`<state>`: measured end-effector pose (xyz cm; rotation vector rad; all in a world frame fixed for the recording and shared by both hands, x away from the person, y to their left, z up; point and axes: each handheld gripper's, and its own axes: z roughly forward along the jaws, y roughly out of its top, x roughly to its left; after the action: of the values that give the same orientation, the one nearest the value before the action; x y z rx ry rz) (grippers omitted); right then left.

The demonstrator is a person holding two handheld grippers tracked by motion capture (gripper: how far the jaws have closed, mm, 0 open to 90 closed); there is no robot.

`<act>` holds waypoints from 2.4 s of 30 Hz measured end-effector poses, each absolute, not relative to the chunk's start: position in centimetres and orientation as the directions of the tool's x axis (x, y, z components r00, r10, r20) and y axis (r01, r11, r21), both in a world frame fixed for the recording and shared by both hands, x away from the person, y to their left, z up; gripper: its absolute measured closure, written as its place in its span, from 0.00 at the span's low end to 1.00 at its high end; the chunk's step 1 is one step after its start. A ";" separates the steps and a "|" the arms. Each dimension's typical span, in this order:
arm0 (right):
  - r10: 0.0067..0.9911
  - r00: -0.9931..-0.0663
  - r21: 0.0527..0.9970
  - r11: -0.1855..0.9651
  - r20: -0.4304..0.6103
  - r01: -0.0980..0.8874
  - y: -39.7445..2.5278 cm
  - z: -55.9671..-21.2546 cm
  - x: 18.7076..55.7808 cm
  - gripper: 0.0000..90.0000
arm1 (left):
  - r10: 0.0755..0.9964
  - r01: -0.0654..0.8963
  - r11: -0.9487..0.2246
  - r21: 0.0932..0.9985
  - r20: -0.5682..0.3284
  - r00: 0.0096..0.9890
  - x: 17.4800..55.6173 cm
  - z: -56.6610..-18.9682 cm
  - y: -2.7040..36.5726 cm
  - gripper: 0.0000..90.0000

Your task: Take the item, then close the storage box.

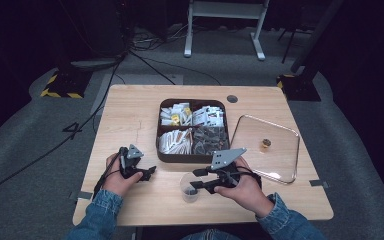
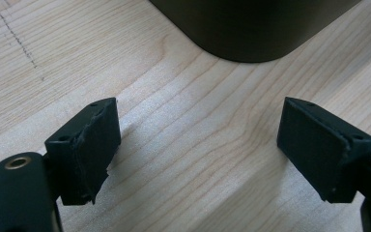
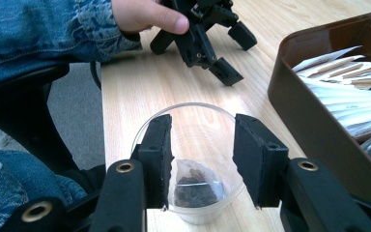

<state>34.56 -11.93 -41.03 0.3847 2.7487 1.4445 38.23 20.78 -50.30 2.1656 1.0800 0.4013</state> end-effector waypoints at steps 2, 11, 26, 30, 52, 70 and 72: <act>0.224 -0.969 0.815 0.540 0.101 0.209 -12.0 -40.9 34.6 0.65 | 0.794 0.584 -0.427 0.690 -0.024 0.608 38.2 -50.3 20.8 0.18; 0.252 -0.963 0.830 0.514 0.096 0.217 -12.6 -40.4 35.0 0.64 | 0.792 0.584 -0.430 0.689 -0.023 0.610 38.2 -50.3 20.8 0.18; 0.311 -0.947 0.849 0.475 0.083 0.231 -14.2 -39.6 35.8 0.61 | 0.788 0.578 -0.434 0.691 -0.020 0.615 38.4 -50.3 20.7 0.17; 0.343 -0.936 0.856 0.458 0.080 0.240 -15.1 -39.2 36.4 0.60 | 0.791 0.583 -0.429 0.690 -0.024 0.611 38.3 -50.3 20.7 0.17; 0.584 -0.812 0.870 0.404 -0.008 0.282 -21.8 -37.3 39.8 0.57 | 0.795 0.587 -0.424 0.689 -0.028 0.606 38.2 -50.3 20.8 0.17; 0.757 -0.653 0.824 0.381 -0.017 0.419 -27.3 -39.8 43.2 0.55 | 0.788 0.579 -0.434 0.690 -0.021 0.616 38.4 -50.3 20.7 0.17; 0.772 -0.635 0.815 0.380 -0.020 0.437 -27.8 -40.3 43.5 0.55 | 0.787 0.579 -0.434 0.690 -0.022 0.616 38.4 -50.3 20.7 0.17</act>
<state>43.51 -27.84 -40.27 1.0474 2.2466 1.1461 38.41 20.72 -50.33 2.1690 1.0684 0.4005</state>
